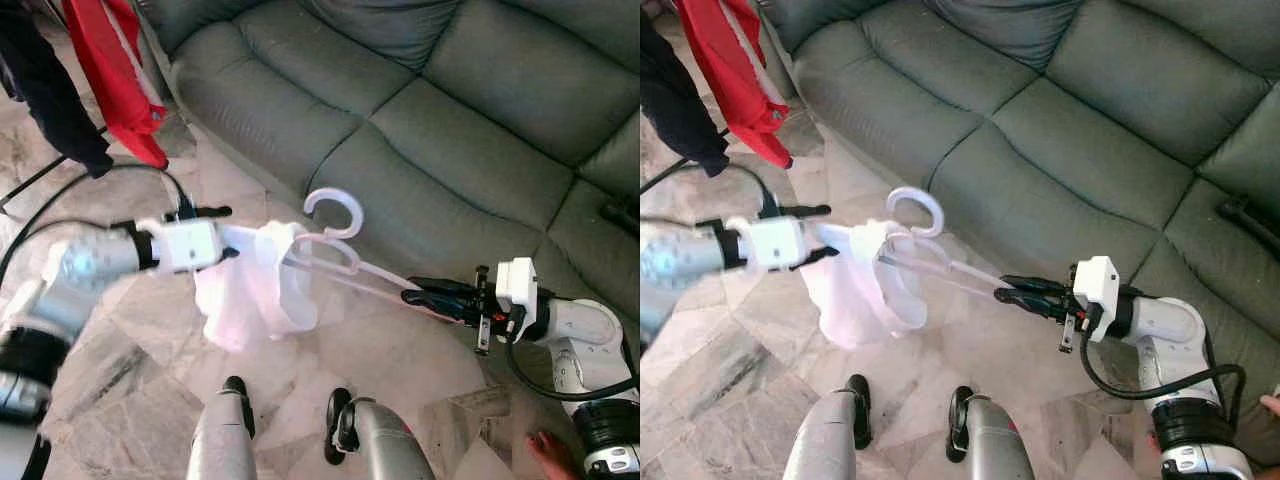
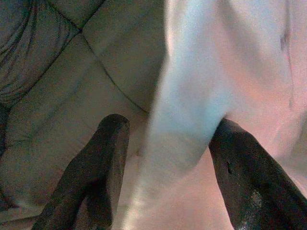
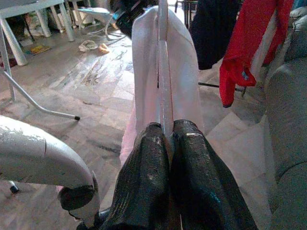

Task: Hang hanger

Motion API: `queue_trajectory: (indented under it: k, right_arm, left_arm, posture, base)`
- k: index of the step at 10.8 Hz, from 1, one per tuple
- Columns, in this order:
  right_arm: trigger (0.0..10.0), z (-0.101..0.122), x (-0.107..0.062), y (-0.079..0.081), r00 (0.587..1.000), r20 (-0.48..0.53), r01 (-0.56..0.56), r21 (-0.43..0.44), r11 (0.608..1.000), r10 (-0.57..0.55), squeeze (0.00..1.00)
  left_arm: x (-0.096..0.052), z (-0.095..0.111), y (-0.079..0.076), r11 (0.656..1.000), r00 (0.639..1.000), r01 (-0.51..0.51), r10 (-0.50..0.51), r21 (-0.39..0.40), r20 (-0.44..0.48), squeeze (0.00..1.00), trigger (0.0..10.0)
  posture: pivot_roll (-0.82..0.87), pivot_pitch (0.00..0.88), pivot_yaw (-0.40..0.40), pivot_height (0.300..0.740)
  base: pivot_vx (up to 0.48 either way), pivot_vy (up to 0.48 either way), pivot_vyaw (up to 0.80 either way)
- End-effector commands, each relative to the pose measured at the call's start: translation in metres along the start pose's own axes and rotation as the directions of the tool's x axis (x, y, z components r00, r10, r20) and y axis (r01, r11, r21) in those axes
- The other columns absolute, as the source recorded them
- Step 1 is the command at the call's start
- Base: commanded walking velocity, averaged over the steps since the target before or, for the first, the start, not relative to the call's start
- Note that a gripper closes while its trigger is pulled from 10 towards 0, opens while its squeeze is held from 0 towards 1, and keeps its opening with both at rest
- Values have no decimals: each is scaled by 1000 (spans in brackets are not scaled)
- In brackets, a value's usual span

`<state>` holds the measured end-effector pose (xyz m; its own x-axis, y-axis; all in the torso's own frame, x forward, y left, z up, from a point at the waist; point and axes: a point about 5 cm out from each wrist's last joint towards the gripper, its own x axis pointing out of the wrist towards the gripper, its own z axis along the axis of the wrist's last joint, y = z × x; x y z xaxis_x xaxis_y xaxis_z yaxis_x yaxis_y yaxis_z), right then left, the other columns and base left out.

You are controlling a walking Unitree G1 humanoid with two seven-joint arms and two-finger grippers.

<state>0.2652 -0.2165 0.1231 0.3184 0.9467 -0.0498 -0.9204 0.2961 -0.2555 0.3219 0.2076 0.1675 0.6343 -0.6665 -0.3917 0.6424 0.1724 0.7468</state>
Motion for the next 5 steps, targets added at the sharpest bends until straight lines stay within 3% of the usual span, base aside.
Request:
queue_trajectory:
  k: [1,2,3,4,5]
  right_arm:
    - [10000,3,-1,0,1000,16,-27,-26,999,27,0]
    - [10000,1,0,1,999,13,-30,-30,999,31,0]
    - [10000,0,0,1,999,12,-37,-31,999,38,0]
    - [10000,-1,2,2,999,13,-42,-34,999,43,0]
    - [10000,-1,3,2,999,15,-42,-37,998,42,0]
  left_arm:
    - [-3,2,5,1000,1000,16,-16,7,2,0,10000]
    - [-4,2,7,999,999,40,-40,-31,11,0,10000]
    - [-4,3,10,998,999,50,-49,-43,17,0,1843]
    - [-2,4,9,995,996,88,-87,-43,20,0,0]
    - [0,4,5,991,992,121,-120,-53,26,0,0]
  posture:
    - [34,267,-50,740]
    - [35,265,-50,740]
    - [36,265,-51,740]
    - [37,263,-50,740]
    - [36,262,-48,740]
  base:
    - [0,0,0]
    - [0,0,0]
    - [0,0,0]
    - [0,0,0]
    - [0,0,0]
